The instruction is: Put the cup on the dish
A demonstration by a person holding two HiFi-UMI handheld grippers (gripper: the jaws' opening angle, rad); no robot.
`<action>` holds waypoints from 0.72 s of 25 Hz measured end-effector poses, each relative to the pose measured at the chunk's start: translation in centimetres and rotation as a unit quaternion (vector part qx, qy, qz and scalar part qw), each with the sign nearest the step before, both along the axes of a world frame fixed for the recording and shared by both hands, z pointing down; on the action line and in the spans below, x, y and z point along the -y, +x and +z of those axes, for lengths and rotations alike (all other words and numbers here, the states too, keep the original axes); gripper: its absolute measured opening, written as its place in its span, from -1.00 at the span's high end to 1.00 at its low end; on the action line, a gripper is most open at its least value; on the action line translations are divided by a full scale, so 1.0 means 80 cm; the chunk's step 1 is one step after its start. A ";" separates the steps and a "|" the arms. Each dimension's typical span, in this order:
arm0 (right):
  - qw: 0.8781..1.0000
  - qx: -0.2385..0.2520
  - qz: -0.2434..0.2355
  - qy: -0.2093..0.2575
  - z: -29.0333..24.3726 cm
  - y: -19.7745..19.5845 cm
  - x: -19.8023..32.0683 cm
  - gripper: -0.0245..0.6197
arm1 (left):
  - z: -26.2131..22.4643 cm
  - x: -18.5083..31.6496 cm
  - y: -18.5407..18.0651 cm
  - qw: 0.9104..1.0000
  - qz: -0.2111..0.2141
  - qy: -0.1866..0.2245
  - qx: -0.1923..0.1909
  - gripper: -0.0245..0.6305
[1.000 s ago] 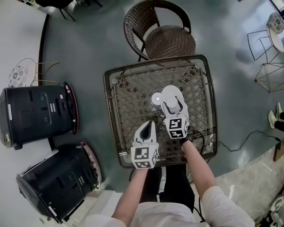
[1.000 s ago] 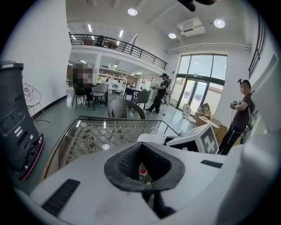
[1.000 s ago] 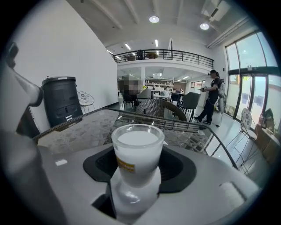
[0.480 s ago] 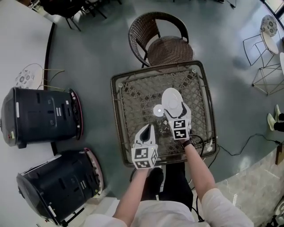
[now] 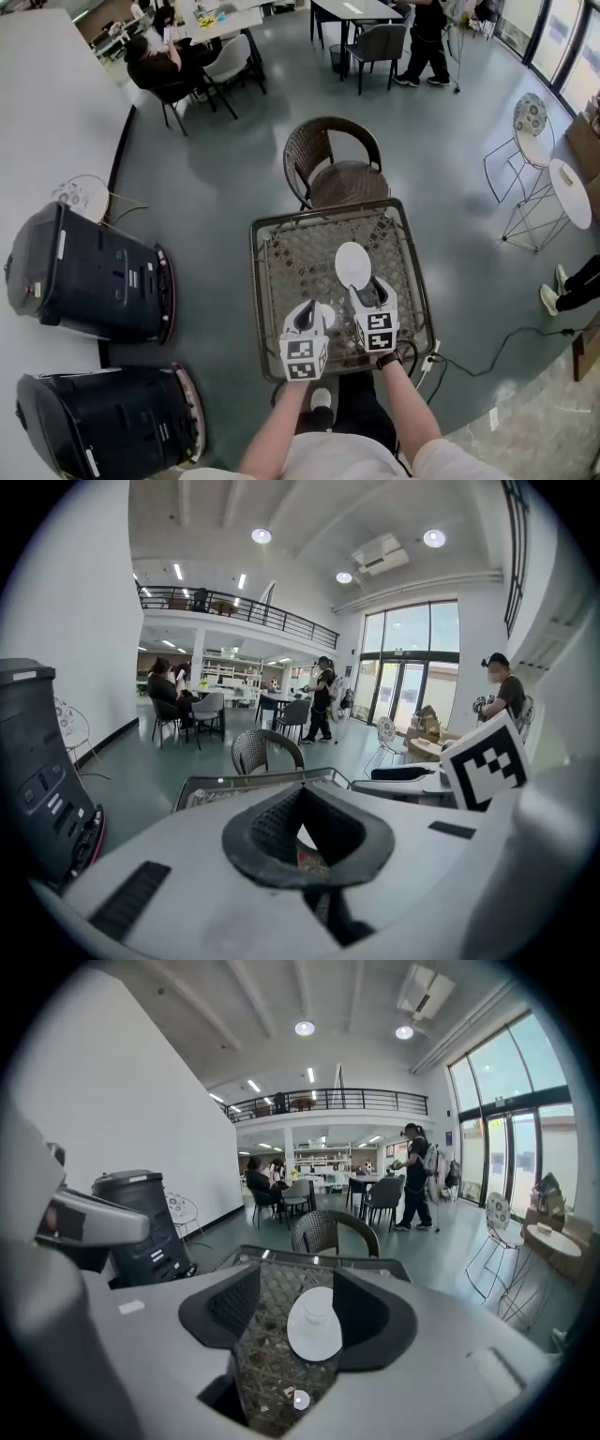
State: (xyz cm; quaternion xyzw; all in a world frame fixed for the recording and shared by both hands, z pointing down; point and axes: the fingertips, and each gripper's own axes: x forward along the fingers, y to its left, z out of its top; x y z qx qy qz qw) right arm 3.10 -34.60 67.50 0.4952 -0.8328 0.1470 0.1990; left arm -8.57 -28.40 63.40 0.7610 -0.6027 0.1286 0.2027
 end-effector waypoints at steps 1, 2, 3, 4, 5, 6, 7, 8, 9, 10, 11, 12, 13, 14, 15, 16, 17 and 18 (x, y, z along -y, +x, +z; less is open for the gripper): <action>1.000 0.002 0.000 0.016 -0.019 -0.003 -0.005 0.19 | -0.015 0.001 0.000 1.000 0.003 0.012 -0.001 0.92; 0.999 0.003 -0.001 0.034 -0.036 -0.007 -0.012 0.22 | -0.030 0.000 -0.001 1.000 0.004 0.025 0.001 0.92; 0.999 0.003 -0.001 0.050 -0.052 -0.012 -0.022 0.26 | -0.044 -0.004 -0.003 0.999 0.006 0.036 0.004 0.92; 0.998 0.002 -0.001 0.061 -0.068 -0.017 -0.035 0.31 | -0.058 -0.011 -0.006 0.999 0.008 0.047 0.007 0.92; 0.998 0.003 -0.002 0.070 -0.083 -0.023 -0.050 0.34 | -0.072 -0.020 -0.008 0.998 0.010 0.057 0.010 0.92; 0.997 0.007 -0.002 0.078 -0.100 -0.028 -0.064 0.36 | -0.085 -0.029 -0.011 0.998 0.013 0.066 0.011 0.92; 0.996 0.015 -0.004 0.088 -0.117 -0.034 -0.078 0.39 | -0.097 -0.037 -0.013 0.997 0.015 0.075 0.010 0.92; 0.995 0.023 -0.009 0.100 -0.135 -0.040 -0.091 0.42 | -0.108 -0.044 -0.016 0.996 0.016 0.083 0.008 0.92; 0.993 0.031 -0.017 0.114 -0.153 -0.049 -0.102 0.48 | -0.119 -0.050 -0.020 0.996 0.016 0.091 0.006 0.92; 0.991 0.037 -0.026 0.130 -0.171 -0.058 -0.111 0.54 | -0.128 -0.054 -0.024 0.995 0.015 0.099 0.003 0.92; 0.988 0.044 -0.033 0.145 -0.188 -0.066 -0.119 0.58 | -0.137 -0.058 -0.028 0.994 0.014 0.108 0.001 0.92; 0.985 0.053 -0.037 0.158 -0.205 -0.073 -0.126 0.62 | -0.146 -0.061 -0.032 0.993 0.013 0.116 0.001 0.92; 0.983 0.064 -0.037 0.168 -0.221 -0.078 -0.132 0.67 | -0.154 -0.065 -0.036 0.992 0.013 0.123 0.002 0.92; 0.980 0.075 -0.037 0.178 -0.237 -0.081 -0.138 0.71 | -0.163 -0.069 -0.040 0.991 0.012 0.130 0.002 0.92; 0.978 0.084 -0.037 0.189 -0.252 -0.084 -0.144 0.75 | -0.171 -0.074 -0.043 0.990 0.013 0.137 0.002 0.92; 0.975 0.089 -0.037 0.200 -0.267 -0.087 -0.150 0.81 | -0.179 -0.078 -0.046 0.990 0.014 0.143 0.001 0.92; 0.972 0.093 -0.038 0.211 -0.280 -0.090 -0.155 0.89 | -0.188 -0.083 -0.048 0.989 0.015 0.149 0.001 0.92; 0.970 0.095 -0.038 0.219 -0.291 -0.093 -0.159 0.92 | -0.197 -0.088 -0.051 0.988 0.016 0.156 0.002 0.92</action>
